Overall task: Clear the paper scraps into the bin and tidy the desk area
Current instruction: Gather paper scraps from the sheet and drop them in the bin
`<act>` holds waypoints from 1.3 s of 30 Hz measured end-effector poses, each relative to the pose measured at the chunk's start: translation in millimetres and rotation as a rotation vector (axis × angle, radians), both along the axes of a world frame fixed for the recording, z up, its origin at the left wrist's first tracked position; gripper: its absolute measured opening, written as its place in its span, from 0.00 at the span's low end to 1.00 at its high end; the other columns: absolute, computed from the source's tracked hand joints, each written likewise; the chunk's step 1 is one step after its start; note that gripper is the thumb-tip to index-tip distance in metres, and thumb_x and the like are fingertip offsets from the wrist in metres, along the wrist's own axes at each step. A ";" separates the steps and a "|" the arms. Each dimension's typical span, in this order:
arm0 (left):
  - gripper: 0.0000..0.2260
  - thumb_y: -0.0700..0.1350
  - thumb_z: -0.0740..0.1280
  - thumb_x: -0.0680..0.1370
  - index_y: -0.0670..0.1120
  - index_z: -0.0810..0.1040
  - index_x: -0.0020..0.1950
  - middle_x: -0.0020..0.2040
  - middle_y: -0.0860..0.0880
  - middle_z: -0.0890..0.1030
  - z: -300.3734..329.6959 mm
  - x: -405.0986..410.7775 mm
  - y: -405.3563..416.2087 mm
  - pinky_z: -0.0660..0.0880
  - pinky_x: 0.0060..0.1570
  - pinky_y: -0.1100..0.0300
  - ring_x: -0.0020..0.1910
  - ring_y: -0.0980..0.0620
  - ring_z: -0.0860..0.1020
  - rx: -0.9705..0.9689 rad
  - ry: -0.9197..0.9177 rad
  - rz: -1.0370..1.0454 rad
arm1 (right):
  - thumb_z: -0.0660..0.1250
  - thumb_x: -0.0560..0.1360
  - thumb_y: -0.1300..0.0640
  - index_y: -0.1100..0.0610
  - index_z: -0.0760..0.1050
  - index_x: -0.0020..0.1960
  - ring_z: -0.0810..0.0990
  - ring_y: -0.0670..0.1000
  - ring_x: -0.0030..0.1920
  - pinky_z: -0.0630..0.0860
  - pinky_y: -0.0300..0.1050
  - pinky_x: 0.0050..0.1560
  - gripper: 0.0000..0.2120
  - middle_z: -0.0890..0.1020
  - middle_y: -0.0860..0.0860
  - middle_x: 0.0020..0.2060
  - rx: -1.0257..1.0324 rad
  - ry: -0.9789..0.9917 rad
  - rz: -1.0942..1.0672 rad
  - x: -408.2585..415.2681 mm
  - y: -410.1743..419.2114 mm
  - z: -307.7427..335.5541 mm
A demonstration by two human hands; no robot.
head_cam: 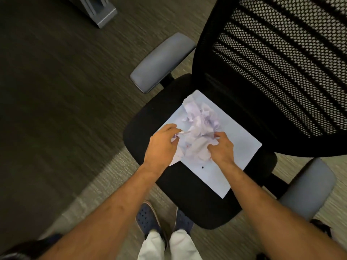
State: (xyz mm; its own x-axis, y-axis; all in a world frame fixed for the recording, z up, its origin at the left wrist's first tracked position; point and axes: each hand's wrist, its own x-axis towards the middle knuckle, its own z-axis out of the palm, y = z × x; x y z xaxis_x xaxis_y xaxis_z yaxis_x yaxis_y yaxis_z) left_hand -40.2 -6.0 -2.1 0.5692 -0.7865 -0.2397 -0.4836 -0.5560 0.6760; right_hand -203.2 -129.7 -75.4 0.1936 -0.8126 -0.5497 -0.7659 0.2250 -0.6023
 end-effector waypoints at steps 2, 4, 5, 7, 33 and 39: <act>0.12 0.37 0.68 0.79 0.42 0.82 0.62 0.66 0.48 0.78 3.2 1.1 0.2 0.74 0.63 0.60 0.59 0.51 0.80 0.004 0.001 -0.004 | 0.66 0.72 0.69 0.59 0.76 0.60 0.79 0.54 0.49 0.81 0.52 0.52 0.17 0.79 0.54 0.54 0.008 0.012 -0.017 -4.2 -7.1 11.3; 0.12 0.38 0.68 0.79 0.43 0.81 0.62 0.67 0.48 0.78 10.3 1.0 1.1 0.76 0.63 0.55 0.60 0.50 0.80 0.005 0.008 -0.012 | 0.67 0.71 0.68 0.60 0.78 0.56 0.80 0.55 0.47 0.84 0.57 0.47 0.14 0.79 0.53 0.50 0.030 0.004 -0.069 -9.5 -13.8 26.7; 0.12 0.38 0.68 0.79 0.43 0.81 0.63 0.67 0.49 0.77 16.2 0.9 1.8 0.77 0.63 0.54 0.60 0.50 0.80 -0.003 0.015 -0.013 | 0.67 0.71 0.68 0.60 0.78 0.55 0.81 0.56 0.48 0.84 0.57 0.45 0.13 0.79 0.53 0.49 0.043 -0.005 -0.099 -11.8 -16.4 35.0; 0.12 0.37 0.68 0.79 0.44 0.82 0.62 0.68 0.49 0.77 32.0 1.1 4.6 0.77 0.62 0.54 0.59 0.51 0.80 -0.029 0.019 -0.004 | 0.68 0.71 0.68 0.61 0.79 0.53 0.82 0.58 0.49 0.84 0.55 0.40 0.11 0.80 0.56 0.49 0.050 -0.024 -0.145 -14.6 -18.6 53.8; 0.08 0.38 0.70 0.76 0.45 0.86 0.52 0.50 0.53 0.84 105.2 81.9 464.1 0.76 0.47 0.67 0.48 0.59 0.80 -0.328 0.002 0.924 | 0.69 0.73 0.65 0.52 0.79 0.51 0.82 0.49 0.49 0.81 0.44 0.38 0.11 0.83 0.49 0.47 0.179 -0.269 0.522 208.3 385.0 177.5; 0.09 0.38 0.69 0.77 0.48 0.85 0.53 0.49 0.55 0.85 58.6 65.4 664.6 0.76 0.49 0.65 0.48 0.61 0.81 -0.231 0.070 1.235 | 0.68 0.71 0.70 0.59 0.79 0.50 0.84 0.58 0.49 0.84 0.59 0.44 0.11 0.84 0.58 0.48 0.337 -0.248 0.632 235.8 586.2 122.3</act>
